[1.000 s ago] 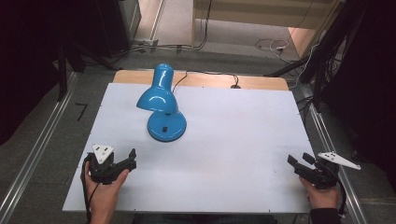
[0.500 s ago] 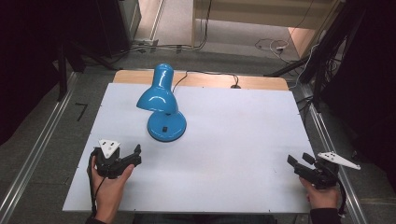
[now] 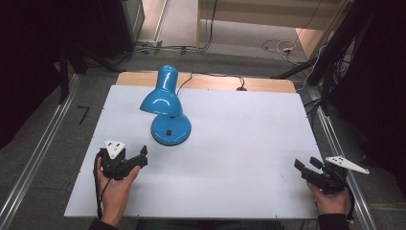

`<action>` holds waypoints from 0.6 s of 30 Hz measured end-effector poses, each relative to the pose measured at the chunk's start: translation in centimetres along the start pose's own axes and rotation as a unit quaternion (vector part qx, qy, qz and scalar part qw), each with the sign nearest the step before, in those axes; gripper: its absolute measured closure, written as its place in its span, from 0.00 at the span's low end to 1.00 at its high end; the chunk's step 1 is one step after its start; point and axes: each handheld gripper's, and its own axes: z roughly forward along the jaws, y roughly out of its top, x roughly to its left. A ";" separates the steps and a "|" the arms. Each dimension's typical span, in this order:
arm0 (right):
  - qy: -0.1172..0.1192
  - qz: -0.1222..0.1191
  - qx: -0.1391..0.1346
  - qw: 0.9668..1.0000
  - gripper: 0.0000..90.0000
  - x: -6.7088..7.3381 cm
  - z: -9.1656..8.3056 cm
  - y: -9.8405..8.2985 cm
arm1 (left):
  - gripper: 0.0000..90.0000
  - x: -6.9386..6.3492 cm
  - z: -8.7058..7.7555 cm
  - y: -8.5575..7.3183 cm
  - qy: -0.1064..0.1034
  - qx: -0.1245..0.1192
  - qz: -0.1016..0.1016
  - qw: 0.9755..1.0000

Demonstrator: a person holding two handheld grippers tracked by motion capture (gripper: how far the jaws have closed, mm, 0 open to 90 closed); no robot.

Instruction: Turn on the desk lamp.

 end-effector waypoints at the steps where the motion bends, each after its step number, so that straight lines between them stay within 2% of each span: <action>1: 0.000 0.000 0.000 1.000 0.32 0.0 0.0 0.0 | 0.18 0.0 0.0 0.0 -0.001 0.000 0.000 1.000; 18: 0.001 -0.002 0.000 1.000 0.32 0.0 0.1 0.0 | 0.19 -0.4 0.7 0.4 -0.011 -0.001 -0.004 1.000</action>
